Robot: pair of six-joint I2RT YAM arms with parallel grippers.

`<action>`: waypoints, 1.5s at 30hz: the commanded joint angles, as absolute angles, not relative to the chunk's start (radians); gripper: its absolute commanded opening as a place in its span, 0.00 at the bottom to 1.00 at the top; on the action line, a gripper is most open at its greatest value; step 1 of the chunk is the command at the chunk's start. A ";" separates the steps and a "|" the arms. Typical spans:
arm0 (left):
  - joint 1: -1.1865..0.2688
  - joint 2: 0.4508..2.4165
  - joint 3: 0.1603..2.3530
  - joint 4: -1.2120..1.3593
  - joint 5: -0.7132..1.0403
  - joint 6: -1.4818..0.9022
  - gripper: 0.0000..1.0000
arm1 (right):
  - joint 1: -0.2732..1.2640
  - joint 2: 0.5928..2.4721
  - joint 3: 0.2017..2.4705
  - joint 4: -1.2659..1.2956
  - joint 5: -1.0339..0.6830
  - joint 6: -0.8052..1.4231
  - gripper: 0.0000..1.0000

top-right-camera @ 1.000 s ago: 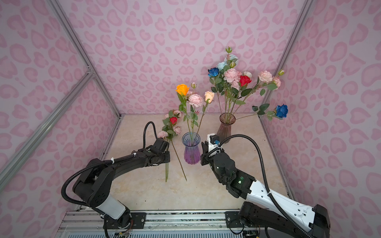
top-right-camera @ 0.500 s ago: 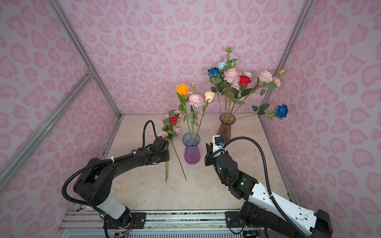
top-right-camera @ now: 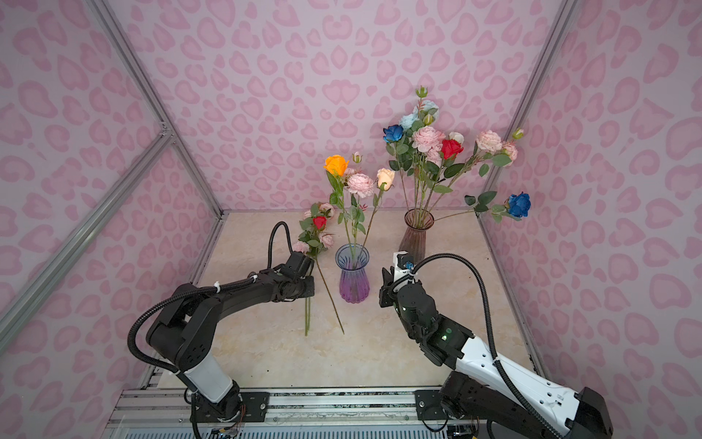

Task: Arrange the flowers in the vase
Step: 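Grasp a pink rose stem with left gripper, then lift the pink rose upright with left gripper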

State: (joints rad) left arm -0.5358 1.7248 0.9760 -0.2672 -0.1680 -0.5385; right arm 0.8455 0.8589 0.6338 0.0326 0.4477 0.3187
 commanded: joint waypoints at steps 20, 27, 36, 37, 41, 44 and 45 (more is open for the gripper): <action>-0.535 1.771 0.977 -0.278 -0.207 -0.538 0.03 | 0.827 0.847 0.617 0.040 0.442 0.340 0.25; -0.535 1.608 0.944 -0.290 -0.259 -0.539 0.04 | 0.822 0.847 0.612 0.046 0.441 0.348 0.25; -0.535 1.397 0.929 -0.322 -0.358 -0.514 0.04 | 0.821 0.850 0.612 0.054 0.436 0.354 0.25; -0.535 1.376 0.925 -0.323 -0.369 -0.515 0.04 | 0.821 0.848 0.613 0.054 0.434 0.355 0.25; -0.535 1.257 0.881 -0.282 -0.369 -0.509 0.03 | 0.821 0.837 0.615 0.049 0.421 0.358 0.25; -0.535 1.138 0.820 -0.209 -0.351 -0.494 0.04 | 0.821 0.829 0.620 0.048 0.408 0.356 0.25; -0.536 1.097 0.800 -0.185 -0.341 -0.487 0.03 | 0.821 0.826 0.623 0.046 0.404 0.355 0.26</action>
